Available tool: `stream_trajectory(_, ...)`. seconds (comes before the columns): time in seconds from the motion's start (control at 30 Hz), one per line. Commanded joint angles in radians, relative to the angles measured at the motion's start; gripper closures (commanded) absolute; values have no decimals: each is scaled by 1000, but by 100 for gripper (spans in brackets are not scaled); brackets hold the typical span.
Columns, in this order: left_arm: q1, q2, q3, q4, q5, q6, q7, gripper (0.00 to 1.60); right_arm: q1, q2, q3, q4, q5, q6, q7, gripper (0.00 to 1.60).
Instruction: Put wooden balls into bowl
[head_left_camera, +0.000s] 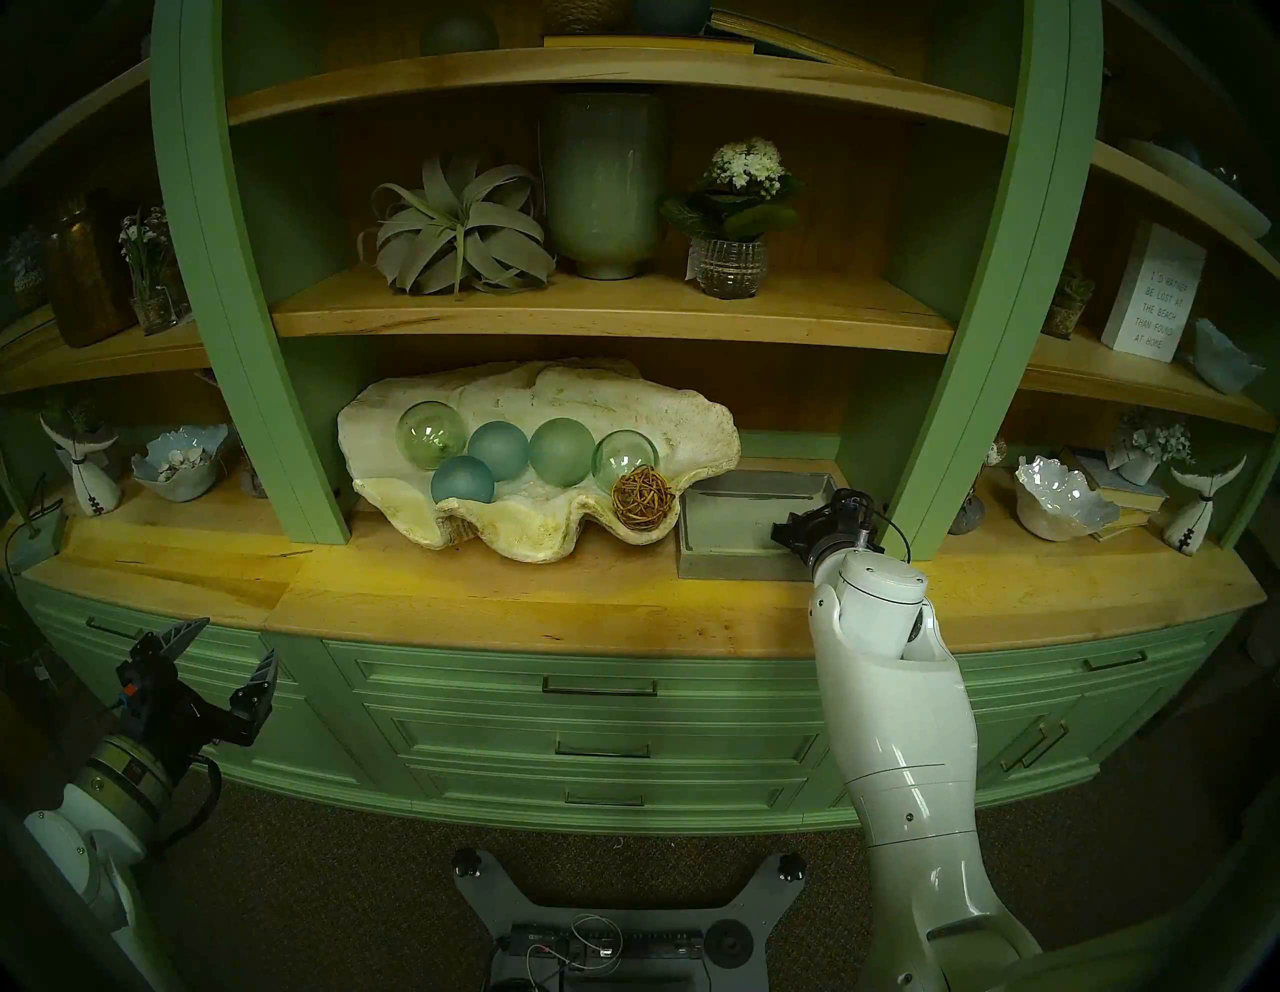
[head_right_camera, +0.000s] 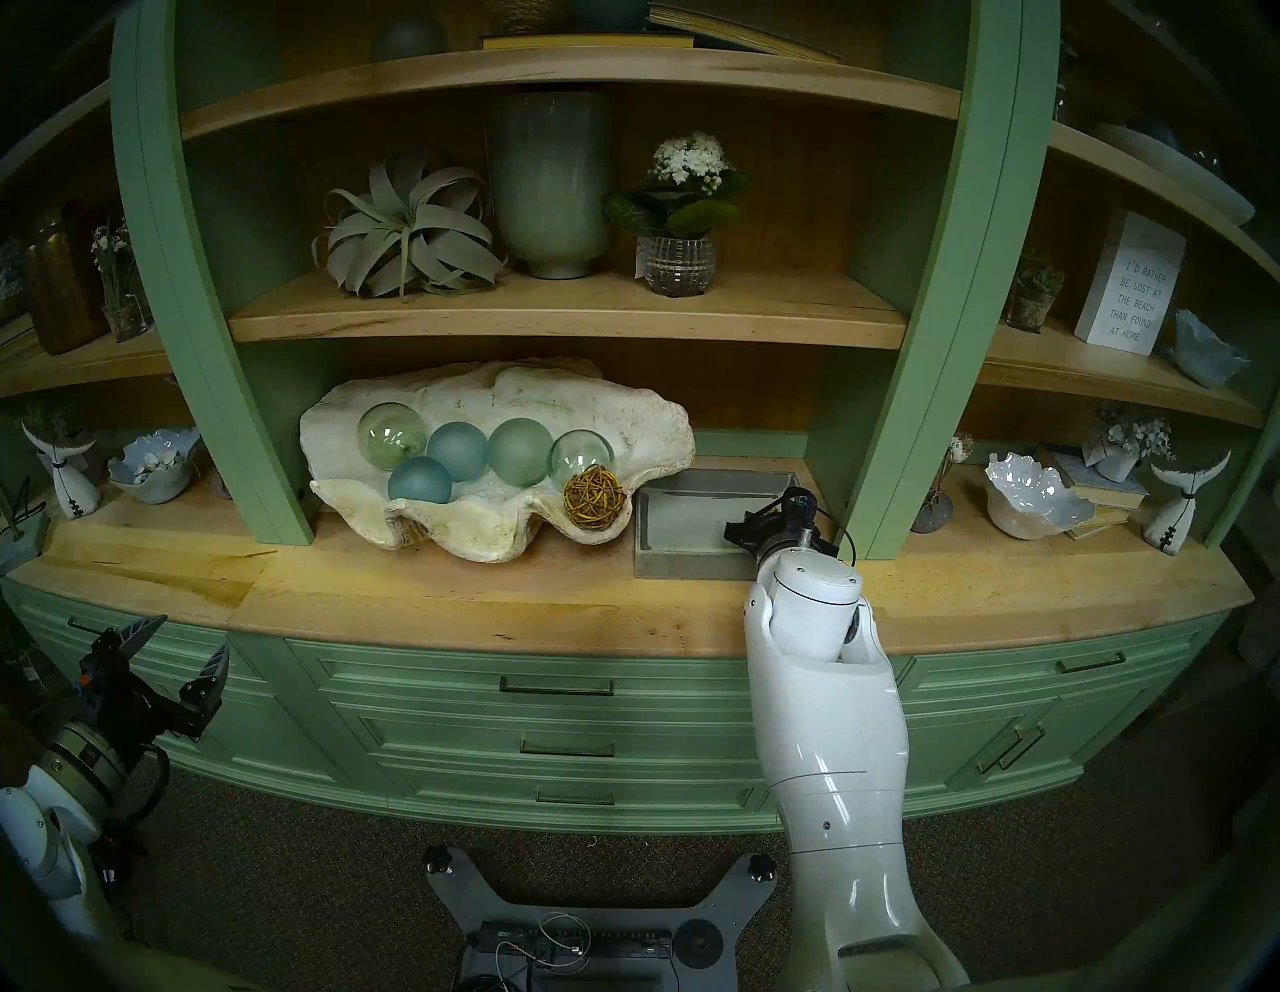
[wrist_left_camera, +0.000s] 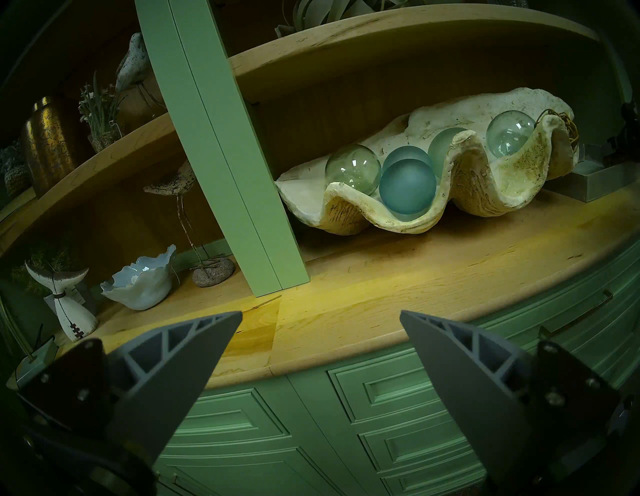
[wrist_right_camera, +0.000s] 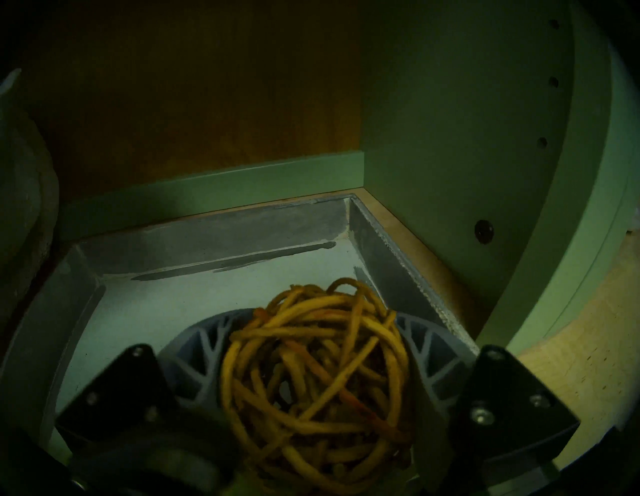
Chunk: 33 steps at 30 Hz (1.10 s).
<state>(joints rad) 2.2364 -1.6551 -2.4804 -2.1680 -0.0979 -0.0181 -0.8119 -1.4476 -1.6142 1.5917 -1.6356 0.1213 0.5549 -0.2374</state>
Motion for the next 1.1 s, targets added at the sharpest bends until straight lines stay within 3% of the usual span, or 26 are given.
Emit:
stream_trajectory(0.0,-2,1,-2,-28,-6,-2,-2,0,23,-4,-11,41,3,-45,13,160)
stream_trajectory(0.2,-2,1,-2,-27,-6,-3,-2,0,-18,31,-46,13,-48,-155,11,160)
stream_trajectory(0.57,-4,2,-2,-24,-5,-4,-2,0,-65,62,-56,-129,-98,-202,-7,160)
stream_trajectory(0.9,-4,3,-1,-22,-5,-4,-1,0,-119,83,-155,-231,-179,-306,-16,160)
stream_trajectory(1.07,-4,3,-1,-22,-5,-5,-1,0,-140,114,-224,-268,-263,-370,-40,160)
